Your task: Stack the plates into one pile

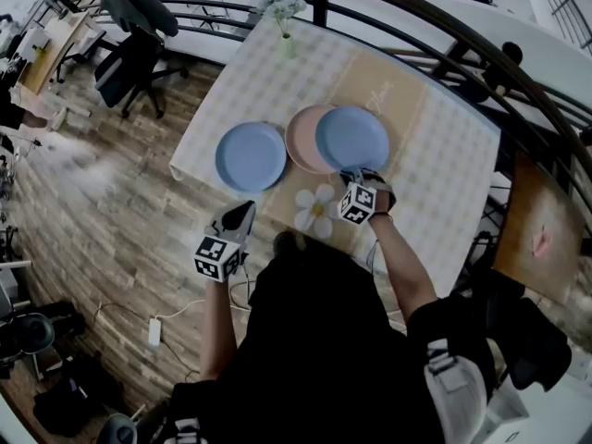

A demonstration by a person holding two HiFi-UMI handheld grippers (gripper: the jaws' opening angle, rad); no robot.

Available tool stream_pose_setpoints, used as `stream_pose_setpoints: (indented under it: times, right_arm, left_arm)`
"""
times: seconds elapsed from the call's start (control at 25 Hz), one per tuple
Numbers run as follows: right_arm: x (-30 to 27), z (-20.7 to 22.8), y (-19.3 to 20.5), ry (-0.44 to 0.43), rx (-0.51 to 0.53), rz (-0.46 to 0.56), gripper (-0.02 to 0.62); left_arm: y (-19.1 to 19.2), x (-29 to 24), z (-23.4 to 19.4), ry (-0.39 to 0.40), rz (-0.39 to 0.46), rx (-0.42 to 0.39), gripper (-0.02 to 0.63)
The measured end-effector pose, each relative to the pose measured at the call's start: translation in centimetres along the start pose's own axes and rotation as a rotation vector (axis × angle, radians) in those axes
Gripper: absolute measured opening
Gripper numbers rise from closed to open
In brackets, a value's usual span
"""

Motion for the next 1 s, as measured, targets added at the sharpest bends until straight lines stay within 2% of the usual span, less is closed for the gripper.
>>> stream_pose_setpoints:
  times: [0.28,0.6,1.0]
  right_arm:
    - [-1.8,-0.6,-2.3,-0.01,0.173,0.042,0.017]
    - [-2.9,-0.6,-4.1,-0.037,0.217,0.094,0.017]
    - [-4.0,-0.6,-3.9,-0.079,0.26,0.11,0.018]
  left_arm:
    - [1.3,0.5,0.0,-0.053,-0.003,0.039,0.0]
    - [2.2,1.8,0.5,-0.123,0.002,0.057,0.0]
    - [2.4,3.0,1.2,-0.195,0.039,0.084,0.0]
Point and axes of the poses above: the fingertips, and each gripper's own axes: x backward along the fingers, z to its right, y out of its underside, the point moved 9 cm from there along x, backward along the fingers, and after that the axes turned 10 degrees about x, right-handed, at the moved point
